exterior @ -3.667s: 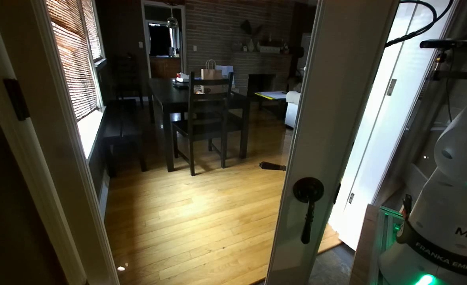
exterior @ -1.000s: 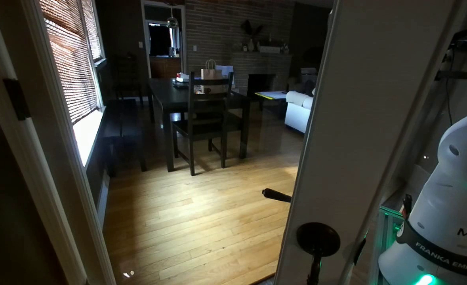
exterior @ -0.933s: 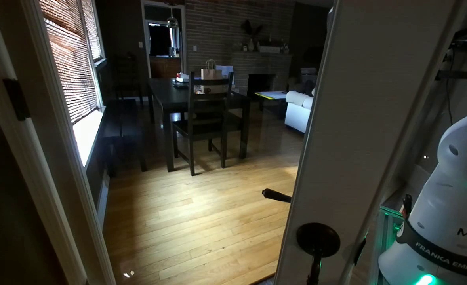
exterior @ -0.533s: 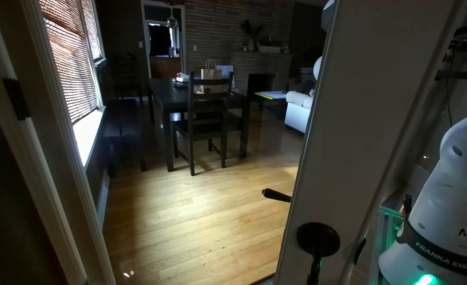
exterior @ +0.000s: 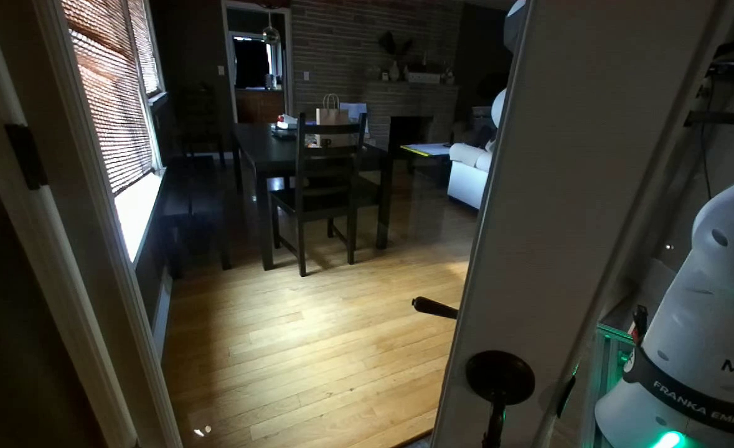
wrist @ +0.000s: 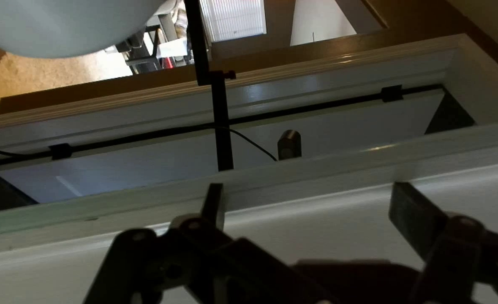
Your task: Open the left door.
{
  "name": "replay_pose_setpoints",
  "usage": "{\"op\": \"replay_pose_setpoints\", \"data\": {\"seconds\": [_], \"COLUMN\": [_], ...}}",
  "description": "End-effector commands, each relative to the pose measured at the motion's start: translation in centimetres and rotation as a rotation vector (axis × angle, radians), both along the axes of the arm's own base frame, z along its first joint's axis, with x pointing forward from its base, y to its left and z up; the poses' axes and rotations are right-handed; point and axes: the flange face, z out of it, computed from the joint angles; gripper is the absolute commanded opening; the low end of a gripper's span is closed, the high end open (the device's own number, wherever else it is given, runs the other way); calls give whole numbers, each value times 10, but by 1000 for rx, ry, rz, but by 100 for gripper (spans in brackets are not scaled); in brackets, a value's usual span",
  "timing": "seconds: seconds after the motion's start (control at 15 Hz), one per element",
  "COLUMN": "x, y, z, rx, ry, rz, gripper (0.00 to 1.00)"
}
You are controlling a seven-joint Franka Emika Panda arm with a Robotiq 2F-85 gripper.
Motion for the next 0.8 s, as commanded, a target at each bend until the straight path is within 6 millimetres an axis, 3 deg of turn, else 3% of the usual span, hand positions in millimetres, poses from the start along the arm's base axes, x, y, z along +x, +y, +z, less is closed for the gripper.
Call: {"op": "replay_pose_setpoints", "data": {"seconds": [0.0,0.73], "x": [0,-1], "y": [7,29], "z": [8,12], "rx": [11,12], "ry": [4,-4], "rz": [8,71], "gripper": [100,100]}}
